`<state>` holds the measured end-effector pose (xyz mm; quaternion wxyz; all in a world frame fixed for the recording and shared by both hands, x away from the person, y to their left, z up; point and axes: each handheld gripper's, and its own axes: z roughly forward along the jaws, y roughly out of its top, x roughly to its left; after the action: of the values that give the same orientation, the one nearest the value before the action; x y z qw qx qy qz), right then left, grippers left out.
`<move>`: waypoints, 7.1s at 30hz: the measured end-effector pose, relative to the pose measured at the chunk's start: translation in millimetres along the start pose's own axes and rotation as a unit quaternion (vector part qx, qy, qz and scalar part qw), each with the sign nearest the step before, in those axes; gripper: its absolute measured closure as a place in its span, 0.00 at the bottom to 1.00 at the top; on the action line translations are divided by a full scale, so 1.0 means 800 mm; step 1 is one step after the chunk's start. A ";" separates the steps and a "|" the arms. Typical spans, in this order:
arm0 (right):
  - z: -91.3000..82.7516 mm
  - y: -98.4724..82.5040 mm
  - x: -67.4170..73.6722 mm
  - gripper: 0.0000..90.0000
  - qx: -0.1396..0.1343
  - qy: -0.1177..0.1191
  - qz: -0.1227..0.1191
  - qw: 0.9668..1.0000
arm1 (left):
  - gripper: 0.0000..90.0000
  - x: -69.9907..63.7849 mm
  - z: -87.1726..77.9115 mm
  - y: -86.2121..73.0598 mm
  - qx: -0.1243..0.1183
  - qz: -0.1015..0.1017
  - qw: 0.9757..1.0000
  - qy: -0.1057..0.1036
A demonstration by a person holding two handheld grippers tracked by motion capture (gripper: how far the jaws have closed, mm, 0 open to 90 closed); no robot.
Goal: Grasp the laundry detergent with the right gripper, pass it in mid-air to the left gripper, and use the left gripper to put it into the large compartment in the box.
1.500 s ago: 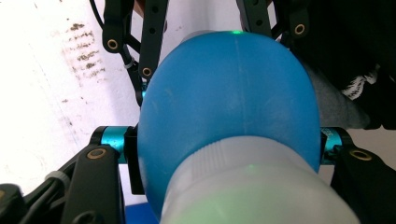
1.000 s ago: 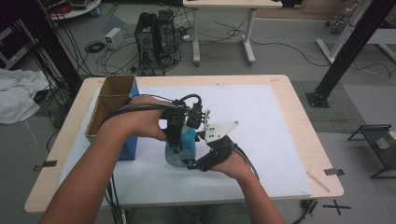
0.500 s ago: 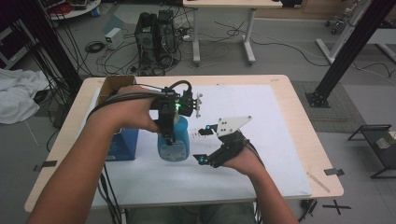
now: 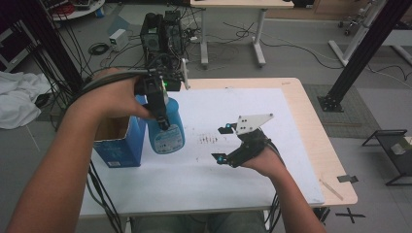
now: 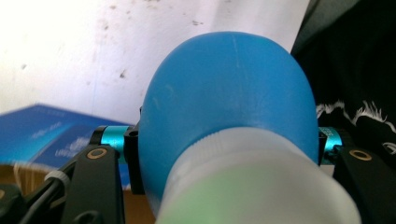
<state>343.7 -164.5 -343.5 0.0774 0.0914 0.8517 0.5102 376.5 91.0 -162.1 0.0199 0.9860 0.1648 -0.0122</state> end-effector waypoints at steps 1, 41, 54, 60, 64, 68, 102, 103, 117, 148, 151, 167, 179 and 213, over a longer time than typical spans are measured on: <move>-0.002 0.000 0.000 0.14 0.002 -0.002 0.004 1.000 | 0.43 0.001 -0.003 -0.002 -0.002 -0.009 1.000 0.001; 0.006 -0.002 -0.013 0.14 0.020 -0.011 0.010 1.000 | 0.43 0.111 -0.060 -0.142 -0.006 -0.178 0.984 0.013; 0.006 -0.001 -0.010 0.14 0.024 -0.017 0.013 0.999 | 0.43 0.128 -0.021 -0.154 0.008 -0.145 0.989 0.019; 0.009 -0.001 -0.010 0.14 0.027 -0.015 0.012 0.999 | 0.43 0.136 -0.003 -0.157 0.017 -0.155 0.988 0.003; 0.010 0.000 -0.009 0.14 0.032 -0.014 0.008 0.999 | 0.43 0.141 0.012 -0.158 0.020 -0.166 0.986 -0.003; 0.011 -0.001 -0.009 0.14 0.032 -0.014 0.006 0.999 | 0.43 0.145 0.030 -0.159 0.018 -0.171 0.985 -0.011; 0.022 -0.010 -0.010 0.14 0.042 -0.006 0.020 0.999 | 0.43 0.161 0.147 -0.159 0.036 -0.140 0.989 -0.028; 0.022 -0.009 -0.010 0.14 0.042 -0.007 0.020 0.999 | 0.43 0.161 0.147 -0.159 0.036 -0.140 0.989 -0.028; 0.022 -0.009 -0.009 0.14 0.042 -0.008 0.021 0.999 | 0.35 0.161 0.146 -0.159 0.043 -0.150 0.988 -0.023; 0.017 -0.007 -0.006 0.14 0.033 -0.009 0.010 0.999 | 0.28 0.142 0.113 -0.158 0.026 -0.153 0.988 -0.007; 0.017 -0.007 -0.006 0.14 0.031 -0.009 0.011 0.999 | 0.28 0.139 0.109 -0.158 0.027 -0.154 0.988 -0.006; 0.004 -0.003 -0.010 0.14 0.028 -0.016 0.012 0.999 | 0.19 0.124 0.064 -0.161 0.031 -0.141 0.989 0.020; -0.011 0.009 -0.014 0.14 0.042 -0.020 -0.002 0.999 | 0.08 0.108 0.038 -0.148 0.021 -0.117 0.992 0.030; -0.072 0.052 -0.042 0.14 0.175 -0.038 -0.010 0.984 | 0.02 0.051 0.033 -0.041 0.013 0.044 0.999 0.010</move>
<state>366.7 -202.3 -278.7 0.0981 0.1142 0.9253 0.3482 403.9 134.5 -190.9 0.0058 0.9926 0.1210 -0.0035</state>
